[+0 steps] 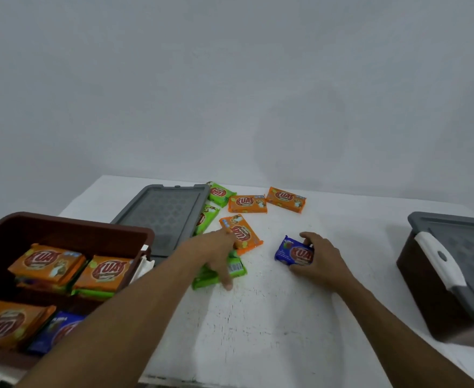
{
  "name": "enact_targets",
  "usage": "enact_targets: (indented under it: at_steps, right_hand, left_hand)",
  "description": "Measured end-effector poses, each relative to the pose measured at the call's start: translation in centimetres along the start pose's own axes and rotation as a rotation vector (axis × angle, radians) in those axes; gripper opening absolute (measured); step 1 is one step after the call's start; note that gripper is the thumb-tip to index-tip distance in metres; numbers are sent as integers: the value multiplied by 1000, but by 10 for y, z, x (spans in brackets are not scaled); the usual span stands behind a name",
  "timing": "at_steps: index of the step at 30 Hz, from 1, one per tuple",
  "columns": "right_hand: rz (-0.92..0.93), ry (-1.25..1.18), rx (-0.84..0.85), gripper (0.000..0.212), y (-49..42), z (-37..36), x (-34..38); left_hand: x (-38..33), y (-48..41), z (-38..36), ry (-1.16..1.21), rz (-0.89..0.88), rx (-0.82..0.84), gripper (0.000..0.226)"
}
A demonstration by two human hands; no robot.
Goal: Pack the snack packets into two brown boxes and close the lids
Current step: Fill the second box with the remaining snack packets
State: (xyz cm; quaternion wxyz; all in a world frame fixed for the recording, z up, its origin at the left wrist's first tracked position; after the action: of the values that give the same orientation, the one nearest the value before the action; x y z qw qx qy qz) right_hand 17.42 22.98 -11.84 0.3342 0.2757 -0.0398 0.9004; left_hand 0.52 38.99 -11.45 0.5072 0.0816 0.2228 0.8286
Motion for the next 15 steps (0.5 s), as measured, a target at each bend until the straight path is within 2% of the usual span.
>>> enact_targets:
  at_steps: [2,3,7,9,13,15]
  right_hand:
    - [-21,46,90,82,-2,3,7]
    - [-29,47,109,79,-2,5,12]
    - [-138,-222,123,66,8,14,29]
    - [-117,-338,124,62,16,18,50]
    - [-28,-471,124,55,29,26,108]
    - [22,-488,128,64,32,22,146]
  left_hand:
    - [-1,1,9,-63,-22,53,51]
    - [-3,2,16,-38,-56,47,40]
    - [3,17,56,378,-186,-57,27]
    - [15,29,74,550,-225,-90,14]
    - [47,57,95,759,-206,-98,29]
    - [70,77,102,798,-223,-141,28]
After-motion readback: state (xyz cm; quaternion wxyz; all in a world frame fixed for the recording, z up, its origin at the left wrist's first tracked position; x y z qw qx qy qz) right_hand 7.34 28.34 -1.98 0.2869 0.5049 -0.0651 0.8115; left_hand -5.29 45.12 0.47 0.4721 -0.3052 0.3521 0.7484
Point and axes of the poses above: each hand's wrist, its own y-axis away from the middle knuckle, its own z-axis out of the back of the hand, x = y × z, the point moved 9 cm from there along -y, towards the middle knuckle, and after that the axes turned 1 degree about -z, right-handed, at the moved point
